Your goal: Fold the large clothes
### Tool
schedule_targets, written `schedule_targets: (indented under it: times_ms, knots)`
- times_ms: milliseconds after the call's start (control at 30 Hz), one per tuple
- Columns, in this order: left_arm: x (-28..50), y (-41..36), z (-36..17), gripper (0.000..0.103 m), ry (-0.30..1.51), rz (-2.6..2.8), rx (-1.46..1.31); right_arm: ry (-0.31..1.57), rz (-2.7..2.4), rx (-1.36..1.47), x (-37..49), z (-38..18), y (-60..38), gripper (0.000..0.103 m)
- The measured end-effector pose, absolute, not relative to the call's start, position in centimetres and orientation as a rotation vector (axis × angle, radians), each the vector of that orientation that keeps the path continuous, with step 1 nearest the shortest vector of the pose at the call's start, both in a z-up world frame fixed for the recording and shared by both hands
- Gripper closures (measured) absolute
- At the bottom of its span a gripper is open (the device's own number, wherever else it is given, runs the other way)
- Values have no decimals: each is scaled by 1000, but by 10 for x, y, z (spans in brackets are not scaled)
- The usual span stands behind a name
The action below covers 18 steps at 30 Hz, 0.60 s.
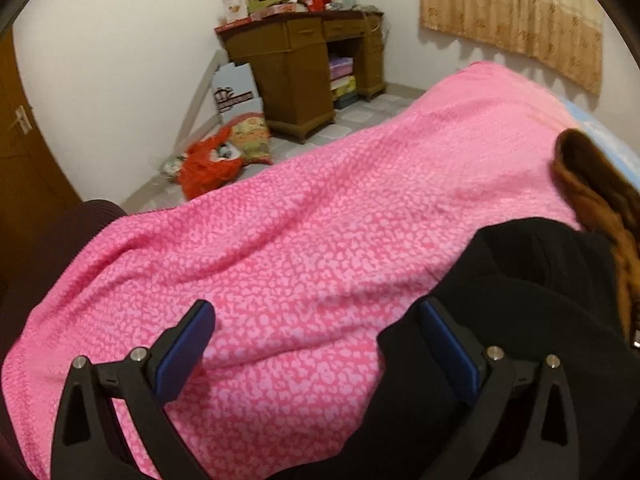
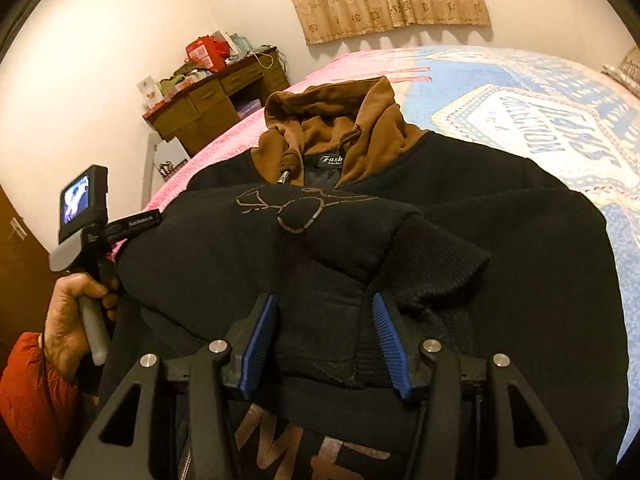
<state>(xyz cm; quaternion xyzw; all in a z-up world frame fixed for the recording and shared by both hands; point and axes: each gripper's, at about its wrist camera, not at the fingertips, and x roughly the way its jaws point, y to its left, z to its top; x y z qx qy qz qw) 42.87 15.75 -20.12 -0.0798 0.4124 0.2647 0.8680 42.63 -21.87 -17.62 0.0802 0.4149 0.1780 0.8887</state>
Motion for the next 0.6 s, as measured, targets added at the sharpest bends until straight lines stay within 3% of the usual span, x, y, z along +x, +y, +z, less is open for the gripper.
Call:
schedule_targets:
  times_ms: [300,433,600]
  knots:
    - [383,143,-131,0,695,402,-38,791,368,235,388,-123,-260,50]
    - [410,125,-102,0,666,333,-3,765,348,174,433,-86,-256,49]
    - [467,83,-102,0,722,258,59,827,331,206,524,-80,-244,49]
